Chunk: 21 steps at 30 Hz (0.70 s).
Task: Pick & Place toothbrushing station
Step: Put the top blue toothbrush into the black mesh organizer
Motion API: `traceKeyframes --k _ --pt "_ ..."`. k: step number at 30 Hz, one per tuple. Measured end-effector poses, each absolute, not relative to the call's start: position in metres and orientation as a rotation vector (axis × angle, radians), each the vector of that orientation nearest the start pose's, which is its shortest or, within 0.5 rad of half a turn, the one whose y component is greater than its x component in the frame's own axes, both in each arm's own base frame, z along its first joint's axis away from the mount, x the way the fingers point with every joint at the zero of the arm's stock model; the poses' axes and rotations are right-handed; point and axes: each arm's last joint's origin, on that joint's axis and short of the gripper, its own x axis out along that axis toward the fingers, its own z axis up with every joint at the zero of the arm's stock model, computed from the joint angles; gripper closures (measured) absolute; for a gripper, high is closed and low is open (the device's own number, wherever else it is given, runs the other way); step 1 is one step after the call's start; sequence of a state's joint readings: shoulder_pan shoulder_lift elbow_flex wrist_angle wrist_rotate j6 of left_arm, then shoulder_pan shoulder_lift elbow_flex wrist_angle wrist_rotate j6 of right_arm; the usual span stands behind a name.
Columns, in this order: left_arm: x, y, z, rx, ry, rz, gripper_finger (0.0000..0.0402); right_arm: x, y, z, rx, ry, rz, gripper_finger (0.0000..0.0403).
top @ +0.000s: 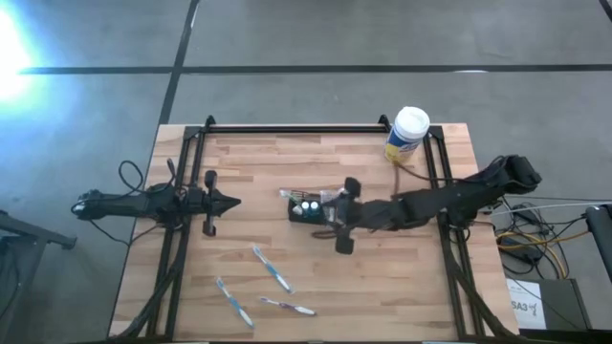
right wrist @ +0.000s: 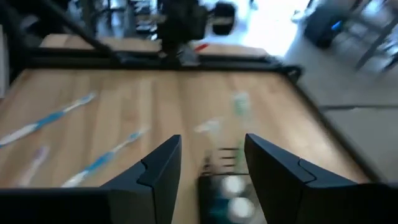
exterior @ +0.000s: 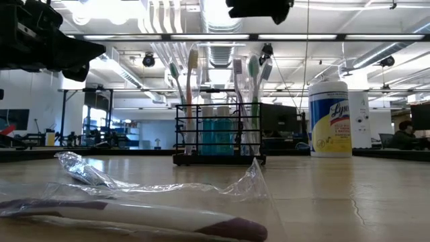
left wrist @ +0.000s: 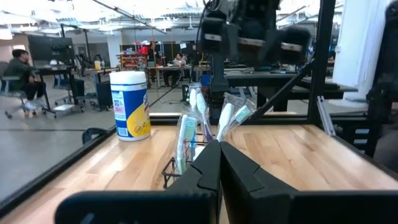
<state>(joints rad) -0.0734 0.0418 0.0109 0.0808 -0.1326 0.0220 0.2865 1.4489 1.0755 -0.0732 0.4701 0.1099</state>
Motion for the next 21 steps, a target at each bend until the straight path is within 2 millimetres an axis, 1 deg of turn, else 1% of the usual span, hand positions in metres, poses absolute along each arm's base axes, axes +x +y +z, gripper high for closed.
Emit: traceKeyframes --k 3,6,10,14,16,18,21 --pt "0.099 -0.003 0.172 -0.049 -0.053 0.058 0.0394 0.332 0.090 0.286 -0.027 0.439 -0.200 0.0237" --pt "0.099 -0.003 0.171 -0.079 -0.049 0.057 0.0394 0.354 0.105 0.277 -0.015 0.465 -0.188 0.0243" --pt "0.099 -0.003 0.170 -0.093 -0.037 0.057 0.0394 0.382 0.131 0.262 -0.013 0.503 -0.148 0.0251" --pt "0.099 -0.003 0.170 -0.121 -0.038 0.057 0.0394 0.405 0.160 0.250 0.008 0.568 -0.037 0.0259" --pt "0.099 -0.003 0.170 -0.142 -0.038 0.057 0.0394 0.416 0.172 0.245 0.042 0.589 -0.015 0.0262" --pt "0.099 -0.003 0.170 -0.177 -0.039 0.056 0.0394 0.429 0.180 0.240 0.078 0.612 -0.014 0.0265" --pt "0.099 -0.004 0.170 -0.218 -0.034 0.053 0.0394 0.447 0.187 0.231 0.156 0.672 -0.052 0.0270"
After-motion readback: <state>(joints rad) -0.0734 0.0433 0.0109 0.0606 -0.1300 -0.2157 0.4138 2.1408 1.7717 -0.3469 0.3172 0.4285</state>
